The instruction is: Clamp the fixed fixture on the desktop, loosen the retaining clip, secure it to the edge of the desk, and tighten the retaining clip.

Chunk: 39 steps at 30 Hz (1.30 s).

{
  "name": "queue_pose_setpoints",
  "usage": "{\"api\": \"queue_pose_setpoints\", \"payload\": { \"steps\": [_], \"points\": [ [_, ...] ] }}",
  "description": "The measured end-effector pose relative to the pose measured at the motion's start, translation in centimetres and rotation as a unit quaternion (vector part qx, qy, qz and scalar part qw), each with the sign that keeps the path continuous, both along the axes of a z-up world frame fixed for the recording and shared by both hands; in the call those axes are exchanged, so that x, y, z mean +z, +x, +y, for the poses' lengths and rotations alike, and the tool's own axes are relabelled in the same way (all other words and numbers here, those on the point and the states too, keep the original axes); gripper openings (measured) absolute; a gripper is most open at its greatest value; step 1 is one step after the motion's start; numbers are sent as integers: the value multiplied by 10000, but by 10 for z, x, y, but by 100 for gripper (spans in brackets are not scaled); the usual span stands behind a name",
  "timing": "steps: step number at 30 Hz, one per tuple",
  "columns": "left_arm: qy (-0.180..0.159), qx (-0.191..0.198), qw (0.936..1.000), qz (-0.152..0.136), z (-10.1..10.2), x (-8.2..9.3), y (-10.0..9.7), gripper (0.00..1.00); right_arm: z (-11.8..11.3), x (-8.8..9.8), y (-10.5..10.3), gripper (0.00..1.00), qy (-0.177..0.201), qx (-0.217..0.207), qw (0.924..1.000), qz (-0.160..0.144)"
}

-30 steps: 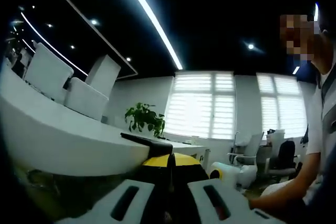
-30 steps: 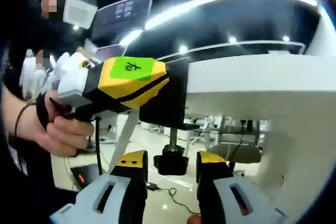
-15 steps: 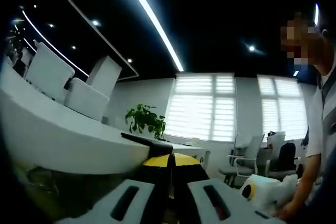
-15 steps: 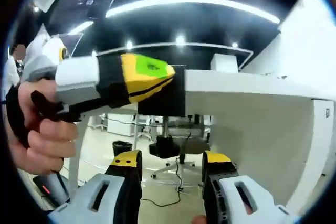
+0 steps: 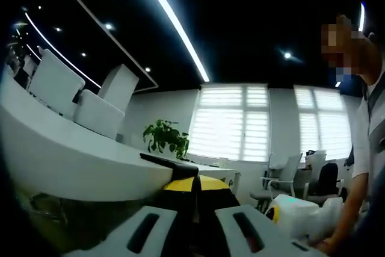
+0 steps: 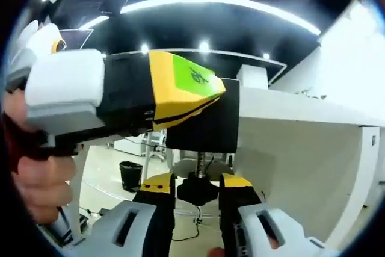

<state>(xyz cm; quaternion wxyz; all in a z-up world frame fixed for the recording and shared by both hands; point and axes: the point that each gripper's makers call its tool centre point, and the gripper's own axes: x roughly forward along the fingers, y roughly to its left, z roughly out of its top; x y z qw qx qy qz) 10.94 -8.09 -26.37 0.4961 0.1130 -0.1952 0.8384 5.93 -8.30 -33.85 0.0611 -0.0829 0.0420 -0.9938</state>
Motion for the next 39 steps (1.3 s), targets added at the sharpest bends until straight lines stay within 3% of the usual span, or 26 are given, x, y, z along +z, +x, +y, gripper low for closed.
{"api": "queue_pose_setpoints", "payload": {
  "steps": [7, 10, 19, 24, 27, 31, 33, 35, 37, 39],
  "points": [
    [-7, -1, 10000, 12, 0, 0, 0, 2, -5, 1, 2, 26, -190, 738, 9970, 164],
    [41, 14, 10000, -24, 0, 0, 0, 2, -6, 0, 3, 26, -189, 1372, 9900, 272],
    [61, 27, 10000, -2, -1, 1, -1, 2, -14, -1, 0, 26, -93, 2974, 9545, 171],
    [19, 28, 10000, 5, -1, 1, -1, 2, -17, -2, 1, 26, -126, 3769, 9262, 19],
    [6, 35, 10000, 14, -1, 1, -1, 2, -18, -1, -1, 26, -29, 3908, 9205, -20],
    [17, 31, 10000, 26, -2, 1, -3, 2, -20, -1, 3, 26, 25, 3957, 9184, -31],
    [15, 32, 10000, 14, -2, 1, -3, 2, -19, -3, 2, 27, -43, 3744, 9273, -7],
    [20, 40, 10000, 4, -2, 1, -3, 2, -17, -10, -2, 29, -63, 3400, 9403, -168],
    [22, 57, 10000, -6, -2, 1, -4, 2, -21, -10, 3, 39, -80, 3183, 9479, -98],
    [39, 62, 10000, -30, -2, 1, -4, 2, -16, -8, 6, 46, -358, 2899, 9563, -121]
  ]
}}
